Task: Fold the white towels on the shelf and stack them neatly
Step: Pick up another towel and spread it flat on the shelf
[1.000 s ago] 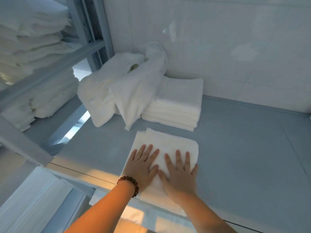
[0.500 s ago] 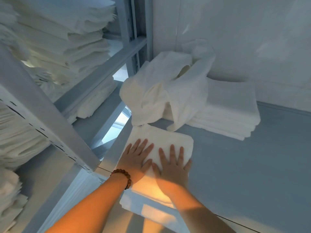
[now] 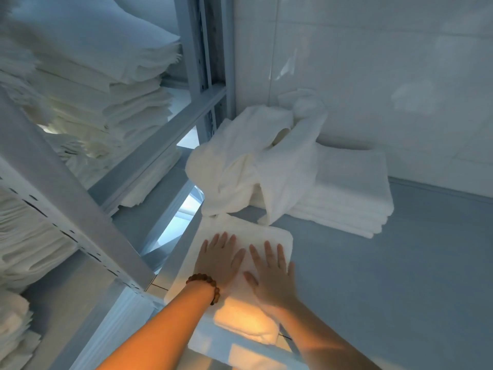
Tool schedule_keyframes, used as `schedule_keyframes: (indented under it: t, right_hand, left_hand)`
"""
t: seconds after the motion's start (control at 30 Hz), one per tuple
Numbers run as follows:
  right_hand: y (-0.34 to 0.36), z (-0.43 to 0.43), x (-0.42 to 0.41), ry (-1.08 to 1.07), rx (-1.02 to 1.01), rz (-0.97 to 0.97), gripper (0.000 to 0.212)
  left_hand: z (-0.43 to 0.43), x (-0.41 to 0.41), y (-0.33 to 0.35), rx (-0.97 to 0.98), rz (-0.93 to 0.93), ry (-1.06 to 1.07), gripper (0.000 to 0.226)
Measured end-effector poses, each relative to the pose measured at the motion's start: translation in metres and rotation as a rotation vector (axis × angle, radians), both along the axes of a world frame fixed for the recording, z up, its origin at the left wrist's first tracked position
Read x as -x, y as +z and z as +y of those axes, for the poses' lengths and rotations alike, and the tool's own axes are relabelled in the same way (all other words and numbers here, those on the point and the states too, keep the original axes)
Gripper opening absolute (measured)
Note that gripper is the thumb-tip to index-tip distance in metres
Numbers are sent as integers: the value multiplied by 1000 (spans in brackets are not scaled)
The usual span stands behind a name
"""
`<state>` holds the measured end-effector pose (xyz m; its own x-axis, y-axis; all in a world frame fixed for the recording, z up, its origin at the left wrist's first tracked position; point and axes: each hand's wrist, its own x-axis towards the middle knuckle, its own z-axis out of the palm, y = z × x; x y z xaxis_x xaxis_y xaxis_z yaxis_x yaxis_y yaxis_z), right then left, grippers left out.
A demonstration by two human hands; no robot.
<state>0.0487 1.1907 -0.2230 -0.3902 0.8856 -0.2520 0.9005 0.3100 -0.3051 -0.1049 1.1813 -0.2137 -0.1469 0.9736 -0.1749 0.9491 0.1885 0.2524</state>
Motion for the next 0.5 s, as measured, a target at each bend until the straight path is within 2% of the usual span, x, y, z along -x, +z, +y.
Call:
schedule_keyframes:
  t: [0.03, 0.1, 0.13, 0.17, 0.23, 0.3, 0.4, 0.5]
  right_hand:
    - [13, 5, -8, -15, -11, 16, 99]
    - [40, 21, -25, -45, -68, 47, 70]
    - [53, 31, -33, -65, -127, 64, 64]
    - [66, 42, -41, -88, -188, 85, 63]
    - [92, 68, -52, -133, -275, 134, 64]
    - [112, 92, -54, -156, -324, 154, 66]
    - [137, 120, -44, -145, -357, 142, 73]
    - [149, 138, -31, -115, -302, 124, 79]
  left_hand:
    - [5, -6, 13, -93, -19, 40, 103]
    - [18, -17, 41, -375, -8, 87, 82]
    - [26, -21, 55, -511, -15, 98, 72]
    - [34, -24, 68, -615, -36, 104, 67]
    - [53, -28, 94, -703, -107, 108, 67]
    - [72, -30, 114, -673, -155, 106, 74]
    - [101, -29, 126, -496, -96, 81, 79]
    - [121, -30, 128, -369, -31, 80, 61]
